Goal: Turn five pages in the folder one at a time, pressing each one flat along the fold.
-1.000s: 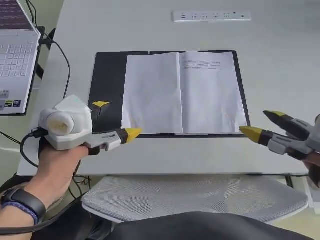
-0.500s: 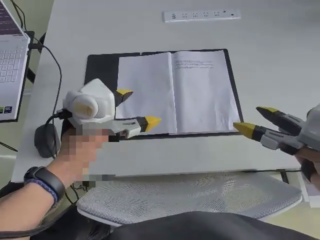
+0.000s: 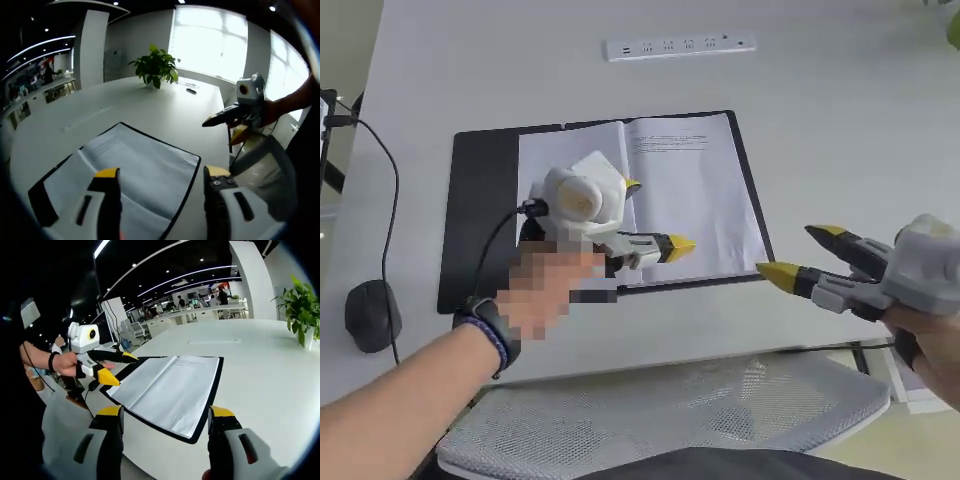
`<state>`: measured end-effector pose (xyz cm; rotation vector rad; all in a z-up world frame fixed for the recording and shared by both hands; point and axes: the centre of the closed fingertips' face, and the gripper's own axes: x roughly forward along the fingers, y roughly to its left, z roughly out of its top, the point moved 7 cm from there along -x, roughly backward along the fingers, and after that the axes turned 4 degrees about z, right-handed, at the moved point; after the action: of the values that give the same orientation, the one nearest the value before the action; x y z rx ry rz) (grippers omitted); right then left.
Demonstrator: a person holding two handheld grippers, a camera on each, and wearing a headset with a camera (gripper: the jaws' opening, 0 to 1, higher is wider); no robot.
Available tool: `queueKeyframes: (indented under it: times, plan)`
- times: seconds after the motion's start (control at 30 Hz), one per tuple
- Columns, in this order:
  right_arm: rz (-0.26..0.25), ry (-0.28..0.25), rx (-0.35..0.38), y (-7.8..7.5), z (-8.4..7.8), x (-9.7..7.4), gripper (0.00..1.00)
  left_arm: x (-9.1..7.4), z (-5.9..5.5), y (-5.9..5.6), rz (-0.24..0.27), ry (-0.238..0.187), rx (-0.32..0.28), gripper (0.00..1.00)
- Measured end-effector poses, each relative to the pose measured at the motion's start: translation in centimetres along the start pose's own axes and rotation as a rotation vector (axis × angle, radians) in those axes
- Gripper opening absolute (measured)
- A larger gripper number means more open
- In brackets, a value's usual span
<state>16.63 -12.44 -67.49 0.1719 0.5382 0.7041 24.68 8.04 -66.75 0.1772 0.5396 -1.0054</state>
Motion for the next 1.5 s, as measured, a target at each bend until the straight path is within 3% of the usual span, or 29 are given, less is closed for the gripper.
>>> queueKeyframes:
  times: [0.1,0.37,0.67,1.03,1.23,1.3,1.5]
  plan:
    - [-0.004,-0.002,0.001,-0.2,0.1,-0.2,0.67,2.1,0.1,-0.3,-0.022,0.008,0.001,0.65]
    - [-0.013,0.019,-0.009,-0.6,-0.2,-0.5,0.68,5.6,-0.1,-1.8,-0.049,0.055,0.038,0.62]
    - [-0.017,0.023,-0.008,-0.5,-0.3,-0.6,0.67,9.4,-2.1,-4.0,-0.065,0.124,0.072,0.55]
    - [-0.024,0.016,0.016,-0.6,-0.7,-1.3,0.65,11.1,-3.0,-5.4,-0.03,0.11,0.154,0.37]
    - [-0.023,0.017,0.025,-0.7,-1.0,-1.5,0.64,12.0,-4.2,-7.0,-0.053,0.128,0.188,0.32]
    - [-0.024,0.017,0.026,-0.8,-1.0,-1.5,0.64,12.5,-4.8,-6.9,-0.034,0.13,0.196,0.31]
    - [-0.021,0.014,0.029,-0.9,-1.1,-1.5,0.63,12.6,-5.1,-6.8,-0.018,0.097,0.23,0.25]
